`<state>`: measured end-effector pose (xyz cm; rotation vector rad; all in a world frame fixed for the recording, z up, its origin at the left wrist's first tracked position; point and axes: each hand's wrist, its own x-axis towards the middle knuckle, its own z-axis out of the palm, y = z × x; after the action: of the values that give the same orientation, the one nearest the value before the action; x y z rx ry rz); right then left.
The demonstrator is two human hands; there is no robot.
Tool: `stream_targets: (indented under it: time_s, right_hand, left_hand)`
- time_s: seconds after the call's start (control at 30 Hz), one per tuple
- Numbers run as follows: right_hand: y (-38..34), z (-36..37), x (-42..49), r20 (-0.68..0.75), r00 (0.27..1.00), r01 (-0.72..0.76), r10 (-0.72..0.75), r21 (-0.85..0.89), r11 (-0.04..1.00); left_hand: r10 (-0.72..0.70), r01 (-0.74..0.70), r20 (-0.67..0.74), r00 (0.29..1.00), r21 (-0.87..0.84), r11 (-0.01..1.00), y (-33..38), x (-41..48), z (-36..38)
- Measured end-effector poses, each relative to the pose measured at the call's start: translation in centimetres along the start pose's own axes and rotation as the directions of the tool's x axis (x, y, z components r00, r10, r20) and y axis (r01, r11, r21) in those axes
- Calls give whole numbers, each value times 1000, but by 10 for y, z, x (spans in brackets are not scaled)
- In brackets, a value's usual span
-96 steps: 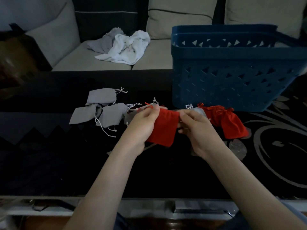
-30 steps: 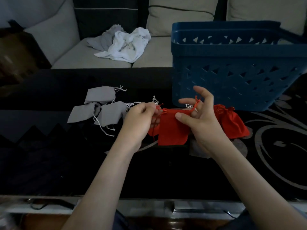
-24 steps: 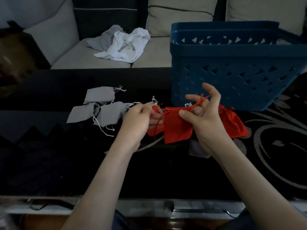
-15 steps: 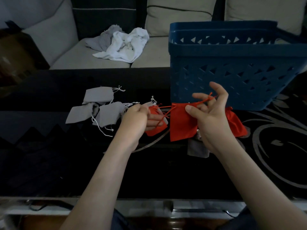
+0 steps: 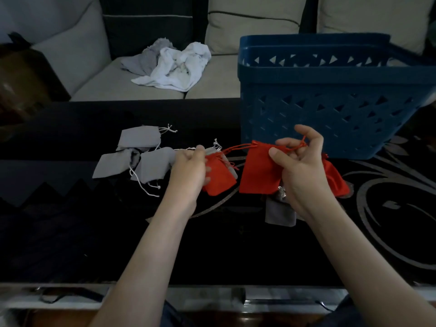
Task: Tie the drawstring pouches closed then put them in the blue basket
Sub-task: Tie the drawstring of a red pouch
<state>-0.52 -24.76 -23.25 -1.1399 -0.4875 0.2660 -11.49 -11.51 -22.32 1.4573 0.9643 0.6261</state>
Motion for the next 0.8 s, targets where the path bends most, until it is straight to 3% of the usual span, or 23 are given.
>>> stream_targets:
  time_s: [0.13, 0.27, 0.33, 0.47, 0.6, 0.8]
  right_hand:
    - [0, 0, -1, 19, 1000, -19, 19, 0, 1000]
    - [-1, 2, -2, 25, 1000, -9, 9, 6, 1000]
    - [0, 4, -4, 38, 999, -4, 4, -16, 1000]
    - [3, 6, -7, 75, 997, -27, 31, -57, 998]
    - [6, 10, -11, 140, 987, -58, 74, -115, 992]
    - [14, 14, -15, 198, 969, -113, 148, -178, 978]
  left_hand:
    - [58, -61, 20, 998, 247, 967, 0, -2, -6]
    - [-76, -32, 310, 948, 330, 944, 3, -16, 0]
    - [-95, -28, 352, 931, 328, 944, -2, -16, 4]
    - [-72, 9, 317, 946, 196, 981, -3, -12, 8]
    - [-96, 93, 380, 920, 26, 995, 1, -13, 12]
    - [3, 104, 351, 936, -287, 952, 5, -13, 9]
